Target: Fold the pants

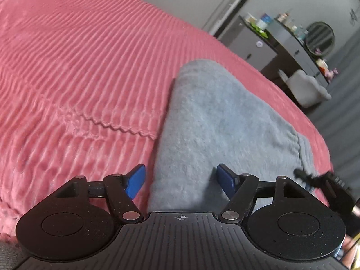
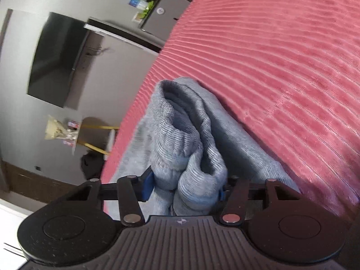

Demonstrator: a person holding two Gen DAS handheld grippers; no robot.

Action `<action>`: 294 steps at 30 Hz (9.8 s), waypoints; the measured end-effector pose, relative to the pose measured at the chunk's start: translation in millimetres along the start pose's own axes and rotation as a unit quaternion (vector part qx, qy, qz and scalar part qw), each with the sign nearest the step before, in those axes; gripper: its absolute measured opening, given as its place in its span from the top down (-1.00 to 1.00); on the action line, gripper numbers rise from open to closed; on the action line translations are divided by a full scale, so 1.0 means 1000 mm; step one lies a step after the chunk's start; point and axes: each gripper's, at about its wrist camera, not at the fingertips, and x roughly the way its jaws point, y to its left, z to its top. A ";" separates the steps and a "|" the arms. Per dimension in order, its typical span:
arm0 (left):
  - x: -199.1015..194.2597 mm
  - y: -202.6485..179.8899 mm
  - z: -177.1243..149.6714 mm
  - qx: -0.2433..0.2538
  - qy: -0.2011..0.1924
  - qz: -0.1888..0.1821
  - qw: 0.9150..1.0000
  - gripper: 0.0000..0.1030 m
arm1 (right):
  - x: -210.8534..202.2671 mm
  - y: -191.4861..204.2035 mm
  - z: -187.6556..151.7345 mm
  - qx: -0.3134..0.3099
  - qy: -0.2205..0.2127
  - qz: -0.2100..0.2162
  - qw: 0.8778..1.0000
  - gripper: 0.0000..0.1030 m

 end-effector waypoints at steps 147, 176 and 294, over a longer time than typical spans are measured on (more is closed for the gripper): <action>0.106 -0.023 0.050 0.105 0.127 -0.115 0.980 -0.84 | 0.053 -0.022 0.083 -0.079 0.194 0.101 0.973 -0.81; 0.087 -0.073 0.087 0.091 0.048 -0.196 0.975 0.31 | 0.047 0.101 0.060 -0.203 0.105 0.048 0.972 -0.03; 0.060 -0.014 -0.002 -0.187 0.023 -0.136 0.973 -0.72 | 0.030 -0.041 0.042 0.105 -0.020 0.145 0.984 -0.73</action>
